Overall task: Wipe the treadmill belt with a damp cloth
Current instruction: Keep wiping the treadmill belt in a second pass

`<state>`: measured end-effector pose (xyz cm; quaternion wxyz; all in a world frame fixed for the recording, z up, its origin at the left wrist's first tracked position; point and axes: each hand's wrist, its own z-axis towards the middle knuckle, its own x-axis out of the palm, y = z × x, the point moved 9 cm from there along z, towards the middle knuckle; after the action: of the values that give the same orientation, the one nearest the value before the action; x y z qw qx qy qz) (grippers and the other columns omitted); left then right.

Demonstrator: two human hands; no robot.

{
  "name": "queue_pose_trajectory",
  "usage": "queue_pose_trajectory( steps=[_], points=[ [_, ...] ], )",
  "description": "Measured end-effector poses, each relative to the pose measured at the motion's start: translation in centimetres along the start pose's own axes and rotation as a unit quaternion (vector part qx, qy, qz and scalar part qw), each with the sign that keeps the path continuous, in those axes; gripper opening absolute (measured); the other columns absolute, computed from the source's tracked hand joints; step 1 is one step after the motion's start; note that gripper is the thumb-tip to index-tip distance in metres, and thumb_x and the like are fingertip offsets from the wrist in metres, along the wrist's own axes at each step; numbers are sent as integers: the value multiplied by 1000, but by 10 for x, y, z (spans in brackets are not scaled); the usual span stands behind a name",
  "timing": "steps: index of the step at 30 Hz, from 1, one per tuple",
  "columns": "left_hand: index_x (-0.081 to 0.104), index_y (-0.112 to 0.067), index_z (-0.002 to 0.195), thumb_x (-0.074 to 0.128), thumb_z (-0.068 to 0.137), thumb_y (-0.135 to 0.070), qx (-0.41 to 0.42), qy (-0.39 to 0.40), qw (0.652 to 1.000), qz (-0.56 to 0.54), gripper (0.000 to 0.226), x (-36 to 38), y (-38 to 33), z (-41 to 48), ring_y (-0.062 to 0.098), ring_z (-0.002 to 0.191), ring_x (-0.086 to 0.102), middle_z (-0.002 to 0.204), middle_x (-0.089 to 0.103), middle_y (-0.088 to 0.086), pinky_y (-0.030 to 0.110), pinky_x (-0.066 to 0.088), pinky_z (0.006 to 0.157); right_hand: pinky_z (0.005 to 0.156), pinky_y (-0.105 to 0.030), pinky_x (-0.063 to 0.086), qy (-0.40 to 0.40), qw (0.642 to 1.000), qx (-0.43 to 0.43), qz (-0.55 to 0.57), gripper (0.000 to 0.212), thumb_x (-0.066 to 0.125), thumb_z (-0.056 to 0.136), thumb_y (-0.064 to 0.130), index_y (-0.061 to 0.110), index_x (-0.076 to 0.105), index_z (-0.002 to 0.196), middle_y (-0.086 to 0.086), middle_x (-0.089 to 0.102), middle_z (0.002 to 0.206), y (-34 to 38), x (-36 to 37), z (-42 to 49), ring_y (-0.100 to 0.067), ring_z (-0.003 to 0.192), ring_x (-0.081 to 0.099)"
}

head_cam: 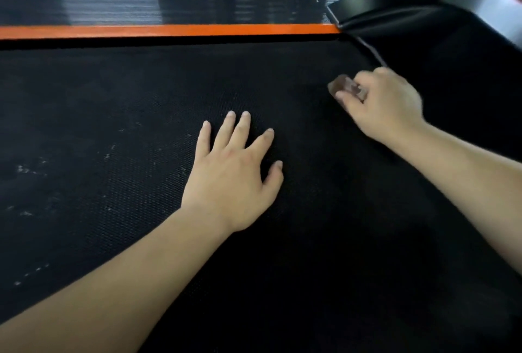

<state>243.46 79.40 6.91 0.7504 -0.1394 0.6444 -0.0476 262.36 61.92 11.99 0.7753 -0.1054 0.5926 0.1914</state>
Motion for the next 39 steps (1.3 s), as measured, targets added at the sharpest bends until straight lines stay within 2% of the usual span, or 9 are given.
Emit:
queue_pose_trajectory(
  steps=[4, 9, 14, 19, 23, 28, 32, 37, 39],
  points=[
    [40, -31, 153, 23, 95, -60, 1, 1, 1000, 0, 67, 0, -1, 0, 29, 157, 11, 166, 25, 12, 54, 4, 126, 75, -40, 50, -30, 988, 149, -3, 35, 60, 90, 50, 17, 66, 99, -14, 64, 103, -30, -15, 2, -37, 96, 63],
    [38, -31, 154, 22, 94, -59, -3, 12, 1000, -4, 68, -1, -1, -1, 29, 157, 8, 168, 21, 12, 54, 2, 126, 57, -31, 38, 54, 989, -68, 117, 32, 64, 87, 51, 25, 53, 74, 6, 48, 78, 50, 2, -61, -18, 71, 52],
    [37, -31, 155, 23, 96, -59, -2, 17, 1000, -5, 66, -2, -2, -1, 28, 157, 6, 168, 20, 11, 52, -1, 126, 62, -30, 34, -39, 989, 129, 61, 37, 60, 88, 54, 19, 53, 77, 0, 58, 83, -17, -15, -33, -30, 84, 62],
    [35, -31, 156, 31, 101, -56, 0, 18, 1000, -2, 60, 0, -1, 0, 28, 157, 5, 169, 18, 11, 52, -1, 126, 59, -31, 37, 14, 998, -54, 43, 37, 51, 93, 57, 23, 55, 80, 1, 53, 84, 26, -14, -84, -23, 75, 55],
    [35, -30, 156, 30, 101, -56, 2, 18, 1000, -3, 61, 0, -1, -1, 27, 157, 5, 168, 18, 11, 52, -1, 126, 68, -36, 40, -51, 988, 143, -26, 51, 39, 97, 60, 16, 64, 101, -16, 59, 102, -47, -36, -65, -40, 94, 61],
    [35, -31, 155, 30, 100, -56, 2, 18, 1000, -1, 61, 1, -1, -1, 28, 157, 6, 168, 19, 11, 53, 0, 126, 61, -31, 34, -30, 999, 2, -18, 45, 32, 102, 52, 19, 58, 85, -5, 55, 90, 7, -29, -111, -27, 80, 56],
    [34, -31, 156, 29, 100, -56, 1, 23, 1000, 3, 61, 1, -1, 1, 27, 157, 4, 169, 17, 11, 52, 0, 126, 65, -36, 36, -52, 985, 160, -42, 45, 35, 101, 51, 16, 63, 96, -14, 60, 99, -39, -40, -93, -37, 87, 60],
    [34, -31, 156, 31, 101, -56, 1, 25, 1000, 2, 60, 0, 0, 0, 27, 157, 4, 169, 17, 11, 52, 0, 126, 60, -31, 36, 22, 996, -46, 69, 29, 47, 96, 50, 28, 47, 77, 2, 48, 82, 53, -27, -142, -22, 73, 50],
    [34, -31, 156, 30, 101, -55, 4, 28, 1000, 0, 60, 0, -1, 0, 27, 157, 3, 169, 17, 11, 52, -1, 126, 63, -32, 36, 26, 999, -15, 26, 30, 45, 98, 50, 26, 56, 84, -1, 51, 86, 19, -27, -122, -27, 79, 55]
  ],
)
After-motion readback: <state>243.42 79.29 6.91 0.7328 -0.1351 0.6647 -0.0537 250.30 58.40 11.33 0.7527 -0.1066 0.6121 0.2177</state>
